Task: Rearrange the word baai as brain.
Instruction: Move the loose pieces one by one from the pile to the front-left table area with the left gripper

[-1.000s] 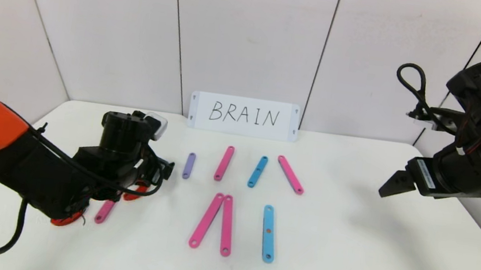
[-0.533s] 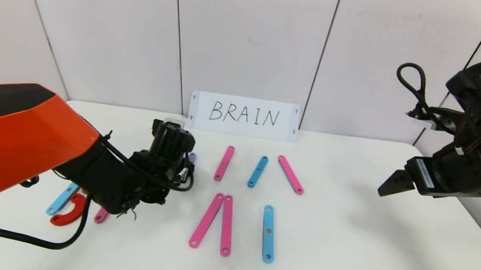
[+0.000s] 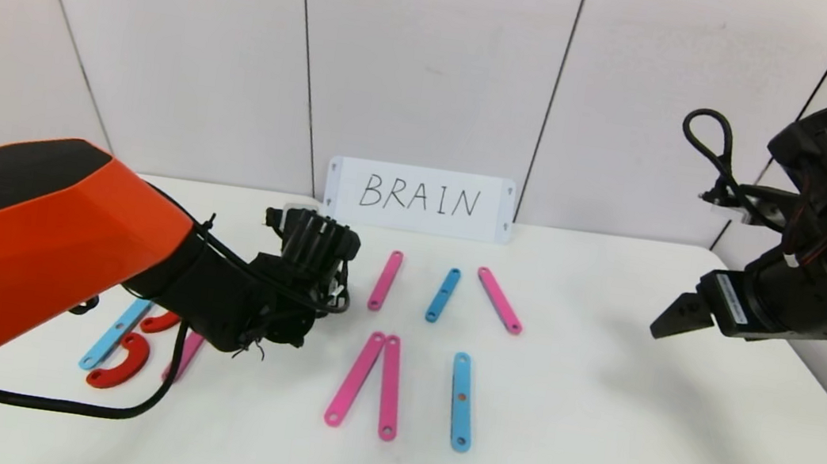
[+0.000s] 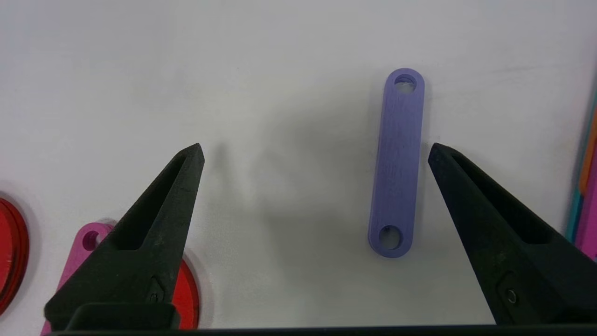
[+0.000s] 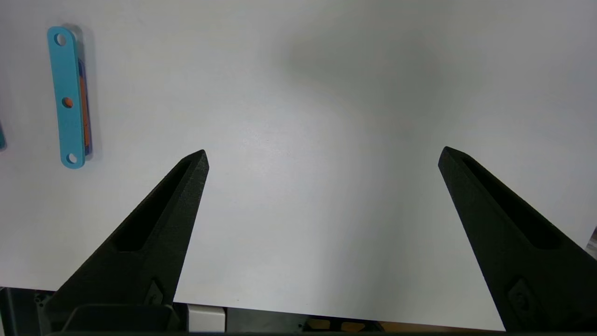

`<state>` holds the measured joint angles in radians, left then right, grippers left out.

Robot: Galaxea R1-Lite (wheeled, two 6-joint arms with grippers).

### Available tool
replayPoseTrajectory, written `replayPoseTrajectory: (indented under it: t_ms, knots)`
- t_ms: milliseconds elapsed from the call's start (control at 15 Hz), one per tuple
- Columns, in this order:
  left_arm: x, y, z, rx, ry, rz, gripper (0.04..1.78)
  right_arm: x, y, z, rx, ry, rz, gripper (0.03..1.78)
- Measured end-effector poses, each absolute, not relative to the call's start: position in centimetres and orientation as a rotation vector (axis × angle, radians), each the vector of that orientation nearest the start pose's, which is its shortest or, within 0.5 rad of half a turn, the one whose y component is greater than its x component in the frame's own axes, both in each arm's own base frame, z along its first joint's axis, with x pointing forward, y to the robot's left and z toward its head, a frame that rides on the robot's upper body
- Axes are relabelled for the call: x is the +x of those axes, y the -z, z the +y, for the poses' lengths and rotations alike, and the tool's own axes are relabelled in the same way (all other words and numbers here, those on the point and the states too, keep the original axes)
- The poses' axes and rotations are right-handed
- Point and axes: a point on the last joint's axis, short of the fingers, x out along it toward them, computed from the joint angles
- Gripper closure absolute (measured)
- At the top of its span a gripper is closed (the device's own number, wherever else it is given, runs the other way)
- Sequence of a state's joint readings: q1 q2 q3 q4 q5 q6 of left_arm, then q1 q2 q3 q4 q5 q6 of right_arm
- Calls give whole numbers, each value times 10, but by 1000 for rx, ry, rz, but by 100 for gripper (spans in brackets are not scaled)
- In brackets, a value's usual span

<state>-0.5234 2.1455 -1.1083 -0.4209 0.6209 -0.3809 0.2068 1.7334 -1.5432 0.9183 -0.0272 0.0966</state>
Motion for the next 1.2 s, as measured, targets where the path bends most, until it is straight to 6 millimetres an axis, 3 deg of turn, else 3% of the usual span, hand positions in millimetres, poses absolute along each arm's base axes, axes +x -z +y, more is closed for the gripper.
replayPoseTrajectory:
  t_ms: [533, 1200]
  knots:
    - [353, -79, -205, -79, -164, 509, 13, 274, -245, 59, -47, -114, 1106, 9]
    - [359, -70, -211, -64, -153, 519, 13, 274, -245, 58, -55, -97, 1105, 9]
